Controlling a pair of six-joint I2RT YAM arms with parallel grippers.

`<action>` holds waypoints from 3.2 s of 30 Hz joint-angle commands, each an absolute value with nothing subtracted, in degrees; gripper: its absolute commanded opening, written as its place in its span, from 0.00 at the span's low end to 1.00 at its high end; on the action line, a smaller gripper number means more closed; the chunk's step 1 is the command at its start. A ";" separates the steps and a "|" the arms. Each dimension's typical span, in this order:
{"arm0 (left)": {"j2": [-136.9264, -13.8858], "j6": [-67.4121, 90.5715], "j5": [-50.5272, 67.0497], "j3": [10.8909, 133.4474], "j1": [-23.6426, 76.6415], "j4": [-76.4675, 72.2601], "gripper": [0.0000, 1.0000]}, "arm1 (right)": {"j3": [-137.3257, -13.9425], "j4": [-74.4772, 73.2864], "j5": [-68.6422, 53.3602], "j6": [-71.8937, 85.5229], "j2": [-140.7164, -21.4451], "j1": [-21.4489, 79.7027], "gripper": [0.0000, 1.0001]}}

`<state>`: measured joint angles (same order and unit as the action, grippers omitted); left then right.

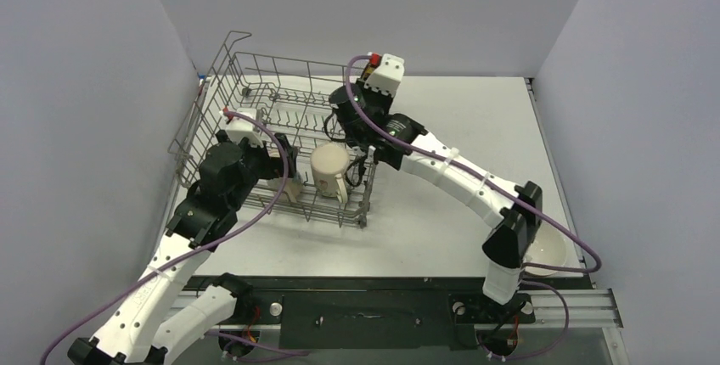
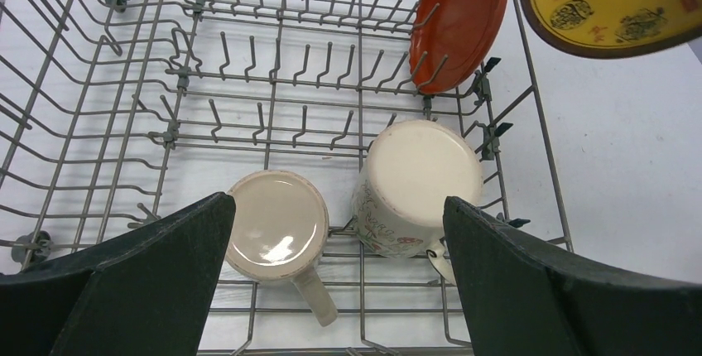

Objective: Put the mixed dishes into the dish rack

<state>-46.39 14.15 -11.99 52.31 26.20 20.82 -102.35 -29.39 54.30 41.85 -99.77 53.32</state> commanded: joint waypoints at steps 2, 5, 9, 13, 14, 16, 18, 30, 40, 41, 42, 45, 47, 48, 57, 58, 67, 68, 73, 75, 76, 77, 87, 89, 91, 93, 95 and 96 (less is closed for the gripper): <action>-45.14 13.14 -13.26 53.86 27.07 19.81 0.97 | -114.51 -34.84 63.85 35.59 -107.63 54.52 0.00; -44.97 13.01 -14.21 53.94 27.14 20.00 0.97 | -118.69 -35.24 64.43 33.94 -112.40 54.58 0.00; -44.61 12.84 -15.11 54.11 27.24 20.55 0.97 | -123.95 -35.29 65.68 31.76 -117.00 54.66 0.00; -44.13 12.77 -16.72 54.34 27.25 21.07 0.97 | -128.35 -35.17 66.76 29.71 -121.58 54.64 0.00; -44.21 12.76 -17.45 54.39 27.25 21.26 0.97 | -128.99 -35.14 67.17 29.31 -122.23 54.66 0.00; -44.41 12.82 -18.42 54.50 27.29 21.59 0.97 | -131.00 -34.80 68.65 28.34 -124.54 54.60 0.00; -44.35 12.97 -19.19 54.50 27.54 21.77 0.97 | -133.09 -34.08 69.92 26.92 -126.83 54.52 0.00; -44.70 12.83 -22.47 54.52 28.12 22.31 0.97 | -133.17 -30.46 70.57 24.02 -131.56 51.65 0.00; -45.18 12.53 -22.48 54.44 28.73 22.04 0.96 | -133.88 -29.11 66.70 24.44 -134.49 49.90 0.00; -45.05 12.47 -22.56 54.48 28.98 22.12 0.96 | -133.91 -29.10 66.62 24.48 -134.79 49.68 0.00; -45.21 12.39 -22.66 54.49 29.08 22.18 0.96 | -133.94 -29.09 66.31 24.67 -135.34 49.54 0.00; -45.75 12.16 -23.66 54.47 29.38 22.27 0.97 | -134.20 -29.04 64.49 25.18 -136.21 48.59 0.00; -45.72 12.07 -23.82 54.57 29.73 22.30 0.97 | -134.74 -28.85 63.27 25.44 -137.10 48.14 0.00; -45.62 12.01 -23.82 54.53 29.85 22.31 0.97 | -134.83 -28.70 63.08 25.54 -137.28 48.06 0.00; -46.40 11.71 -24.27 54.51 30.38 22.32 0.96 | -134.35 -28.56 59.09 25.92 -137.96 47.20 0.30; -46.51 11.70 -24.26 54.56 30.40 22.32 0.96 | -134.11 -28.56 58.55 25.97 -137.71 47.13 0.35; -47.28 11.76 -23.39 54.52 30.20 22.28 0.97 | -130.40 -30.87 53.55 26.21 -129.77 48.08 0.45; -47.33 11.77 -23.30 54.55 30.13 22.18 0.97 | -130.14 -31.12 52.98 26.25 -128.16 48.28 0.45; -46.70 11.78 -22.55 53.78 29.65 21.48 0.96 | -126.35 -31.48 51.93 25.41 -121.28 49.83 0.45; -46.53 11.84 -22.28 53.68 29.44 21.28 0.97 | -123.22 -31.47 50.63 24.87 -118.08 50.12 0.45; -46.47 11.90 -22.12 53.69 29.35 21.28 0.97 | -120.47 -31.38 49.37 24.81 -115.83 50.15 0.45; -46.33 11.93 -21.68 53.63 29.13 21.21 0.97 | -118.73 -31.20 48.90 24.88 -114.56 50.16 0.45; -45.71 12.22 -19.54 53.17 28.50 20.50 0.97 | -76.56 -18.59 51.24 22.60 -88.92 48.92 0.46; -46.00 12.26 -19.43 53.06 28.44 20.43 0.96 | -69.29 -17.10 50.60 23.27 -83.23 47.36 0.46; -46.38 12.43 -19.23 53.42 28.35 20.87 0.96 | -62.79 -16.35 49.42 25.21 -77.63 44.97 0.46; -46.29 12.56 -18.50 53.46 28.31 20.64 0.96 | -56.96 -16.40 48.20 27.96 -71.03 41.45 0.47; -46.57 12.61 -18.13 53.24 28.30 20.41 0.97 | -52.90 -17.77 46.49 32.59 -67.26 36.94 0.48; -47.02 12.63 -18.11 53.30 28.26 20.62 0.97 | -51.98 -19.47 45.48 33.92 -66.42 32.92 0.48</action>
